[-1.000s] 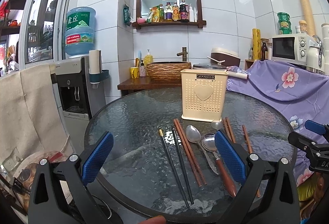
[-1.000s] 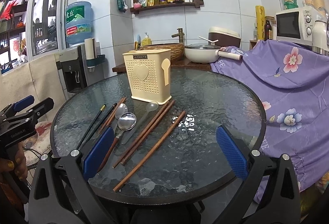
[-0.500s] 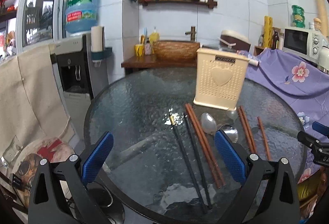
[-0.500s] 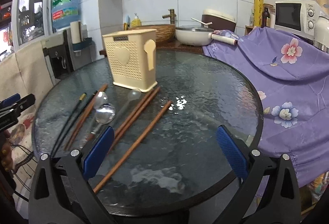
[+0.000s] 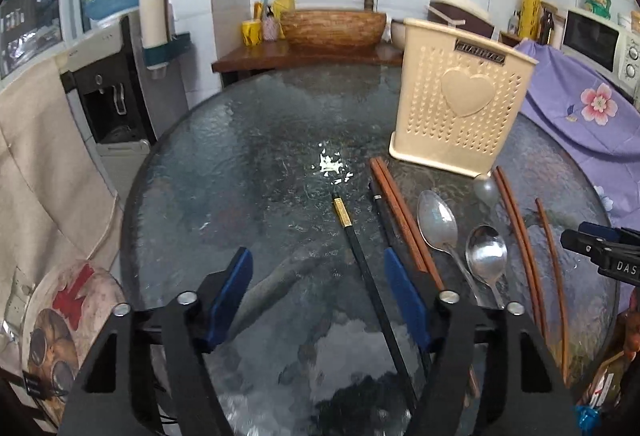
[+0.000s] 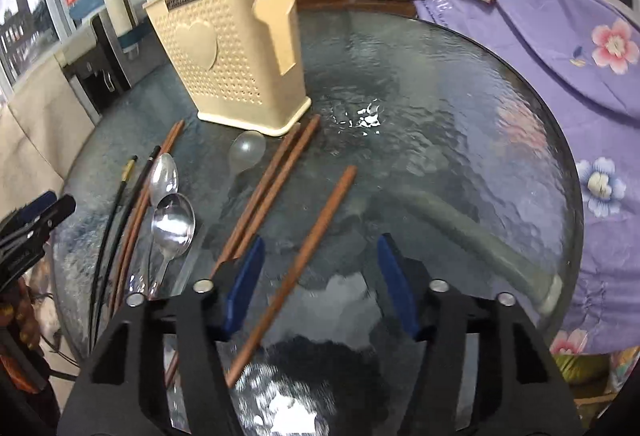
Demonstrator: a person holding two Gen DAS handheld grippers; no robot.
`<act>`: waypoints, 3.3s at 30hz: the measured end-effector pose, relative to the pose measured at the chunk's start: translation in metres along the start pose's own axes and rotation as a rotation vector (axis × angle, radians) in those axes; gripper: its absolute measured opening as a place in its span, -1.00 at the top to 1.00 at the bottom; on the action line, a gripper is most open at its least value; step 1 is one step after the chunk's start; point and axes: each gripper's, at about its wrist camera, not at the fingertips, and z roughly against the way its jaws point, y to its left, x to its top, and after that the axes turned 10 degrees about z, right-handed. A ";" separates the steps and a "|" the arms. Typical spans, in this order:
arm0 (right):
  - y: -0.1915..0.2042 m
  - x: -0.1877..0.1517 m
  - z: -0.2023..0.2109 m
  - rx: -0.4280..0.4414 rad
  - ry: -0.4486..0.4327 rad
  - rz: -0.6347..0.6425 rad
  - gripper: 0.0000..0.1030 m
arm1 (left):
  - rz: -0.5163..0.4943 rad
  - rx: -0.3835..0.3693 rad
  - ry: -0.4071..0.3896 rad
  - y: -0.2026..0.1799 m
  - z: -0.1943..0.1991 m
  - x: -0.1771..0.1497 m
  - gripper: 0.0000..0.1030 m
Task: Organize utensils
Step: 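Grasp a gold-tipped black chopstick with the left tool while the right tool grasps a wooden chopstick, then lift the black chopstick with the left tool while the right tool carries the wooden chopstick to the holder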
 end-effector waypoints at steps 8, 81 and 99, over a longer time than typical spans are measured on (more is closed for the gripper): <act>0.014 0.017 -0.027 -0.047 0.084 0.010 0.29 | 0.004 -0.016 0.125 -0.012 -0.040 0.012 0.17; -0.021 0.073 0.003 0.114 -0.159 0.014 0.86 | 0.013 -0.035 0.086 -0.035 -0.042 0.056 0.87; -0.022 0.090 0.110 0.184 -0.367 0.116 0.86 | 0.021 -0.173 -0.112 -0.042 0.049 0.096 0.87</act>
